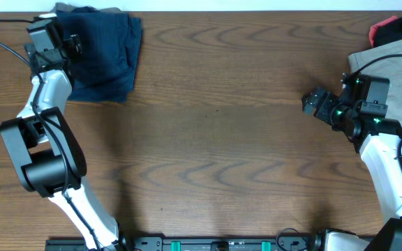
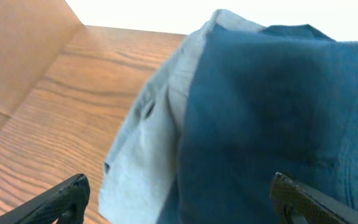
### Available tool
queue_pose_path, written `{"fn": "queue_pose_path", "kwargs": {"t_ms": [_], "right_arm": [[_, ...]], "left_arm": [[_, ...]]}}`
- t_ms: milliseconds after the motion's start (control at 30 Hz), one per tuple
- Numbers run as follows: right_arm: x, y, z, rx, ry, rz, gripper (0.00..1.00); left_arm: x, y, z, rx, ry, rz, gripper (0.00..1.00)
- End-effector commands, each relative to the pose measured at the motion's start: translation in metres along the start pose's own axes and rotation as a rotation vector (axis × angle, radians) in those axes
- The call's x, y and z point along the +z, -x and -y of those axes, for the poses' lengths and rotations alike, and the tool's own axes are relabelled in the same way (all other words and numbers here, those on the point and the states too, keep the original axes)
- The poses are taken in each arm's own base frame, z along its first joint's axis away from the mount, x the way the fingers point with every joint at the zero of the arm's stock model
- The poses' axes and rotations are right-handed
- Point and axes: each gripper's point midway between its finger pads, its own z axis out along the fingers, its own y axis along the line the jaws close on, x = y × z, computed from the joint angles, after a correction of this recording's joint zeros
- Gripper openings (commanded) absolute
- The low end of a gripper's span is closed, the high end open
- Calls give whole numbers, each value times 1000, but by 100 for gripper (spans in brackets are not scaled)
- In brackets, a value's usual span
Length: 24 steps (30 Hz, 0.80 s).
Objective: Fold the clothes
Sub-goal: 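Lower the shorts onto the grey pants stack and adjust with left gripper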
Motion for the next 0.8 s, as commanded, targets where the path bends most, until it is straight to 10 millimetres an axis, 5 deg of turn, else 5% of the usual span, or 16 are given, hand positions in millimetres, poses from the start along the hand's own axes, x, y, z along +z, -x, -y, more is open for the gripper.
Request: {"fn": "queue_pose_path", "kwargs": {"t_ms": [0,167,300,333,433,500,567,633,767], "right_arm": [[0,5,-3,-3,6,5,99],[0,5,-3,-3,6,6,99],[0,5,-3,-3,6,5,99],[0,5,-3,-3,6,5,99],[0,5,-3,-3,6,5,99],[0,5,-3,-3,6,5,99],[0,5,-3,-3,6,5,99],[0,5,-3,-3,6,5,99],[0,5,-3,-3,6,5,99]], "left_arm": [[-25,36,1,-51,0,63,95],[-70,65,13,-182,-66,98,98],[-85,71,22,-174,-118,95,97],[-85,67,22,-171,-117,79,88],[-81,41,20,-157,-110,-21,36],[-76,24,20,-149,-106,-82,24],[-70,5,20,-141,-102,-140,24],[-61,-13,20,-135,-97,-193,48],[-41,-40,8,-142,-68,-260,60]]}}
